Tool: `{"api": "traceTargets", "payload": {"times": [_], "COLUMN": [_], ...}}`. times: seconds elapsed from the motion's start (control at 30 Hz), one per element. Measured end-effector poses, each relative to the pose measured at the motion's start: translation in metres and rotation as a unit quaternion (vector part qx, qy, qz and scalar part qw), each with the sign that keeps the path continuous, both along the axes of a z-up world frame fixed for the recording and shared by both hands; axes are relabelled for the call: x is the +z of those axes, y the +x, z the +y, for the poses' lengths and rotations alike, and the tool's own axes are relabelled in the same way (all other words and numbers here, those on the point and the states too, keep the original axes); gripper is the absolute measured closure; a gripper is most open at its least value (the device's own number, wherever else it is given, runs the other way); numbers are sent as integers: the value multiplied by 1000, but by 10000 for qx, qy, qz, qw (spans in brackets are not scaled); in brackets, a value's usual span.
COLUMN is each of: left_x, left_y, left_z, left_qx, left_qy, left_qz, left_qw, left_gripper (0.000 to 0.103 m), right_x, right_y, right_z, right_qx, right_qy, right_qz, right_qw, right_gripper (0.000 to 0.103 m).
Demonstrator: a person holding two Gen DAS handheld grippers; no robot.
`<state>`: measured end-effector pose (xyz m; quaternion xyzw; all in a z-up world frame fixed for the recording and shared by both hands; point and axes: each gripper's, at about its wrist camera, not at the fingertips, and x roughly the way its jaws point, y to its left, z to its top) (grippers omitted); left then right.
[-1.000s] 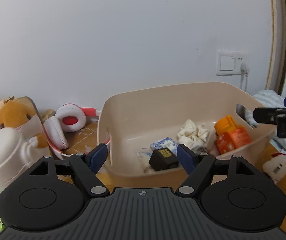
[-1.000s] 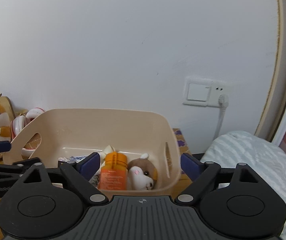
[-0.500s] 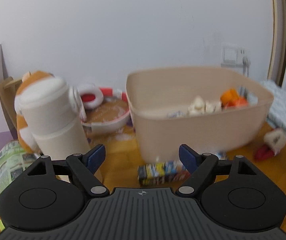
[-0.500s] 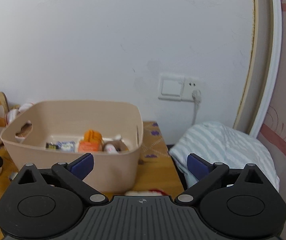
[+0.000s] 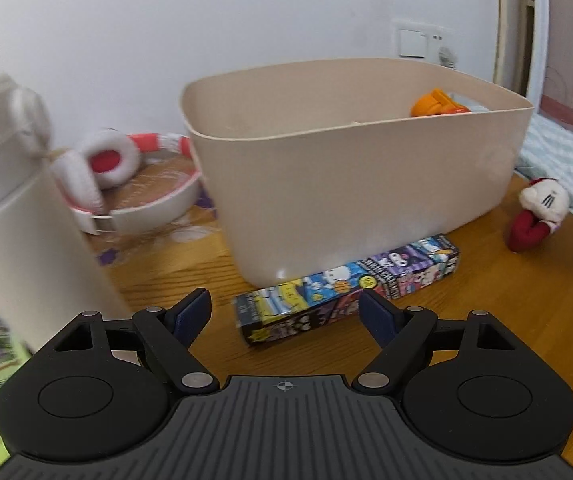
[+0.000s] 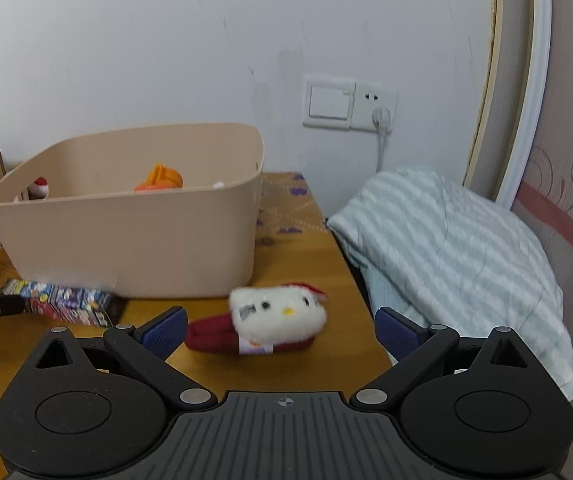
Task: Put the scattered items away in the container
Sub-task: 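Move both tools back toward the long snack box and the white plush cat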
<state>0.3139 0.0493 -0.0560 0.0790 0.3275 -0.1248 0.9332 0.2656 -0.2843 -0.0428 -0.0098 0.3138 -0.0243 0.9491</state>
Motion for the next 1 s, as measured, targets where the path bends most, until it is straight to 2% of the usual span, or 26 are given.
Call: {"api": "traceTargets", "payload": {"times": [0.23,0.5,0.7,1.0], "left_x": [-16,-22,-9,-15], "left_y": [15,-21,-27,1], "left_z": [2,-20,-35,-66], "left_qx": [-269,-885,-977,-1320], "left_qy": [-472,-579,-271,-141], "left_qz": [353,515,189,232], "left_qw": [9979,9931,9947,9909], "left_gripper": [21,21,21,21], "right_x": [-8,-9,-9,-15], "right_y": [-2,-8,-14,-22], "right_z": [-5,-7,-8,-17], "right_qx": [-64,-98,-86,-178], "right_qy": [113,175,164,258], "right_qz": [98,91,93,167], "right_qw": [9999,9998,9998,9994], "right_gripper": [2,2,1,0]}}
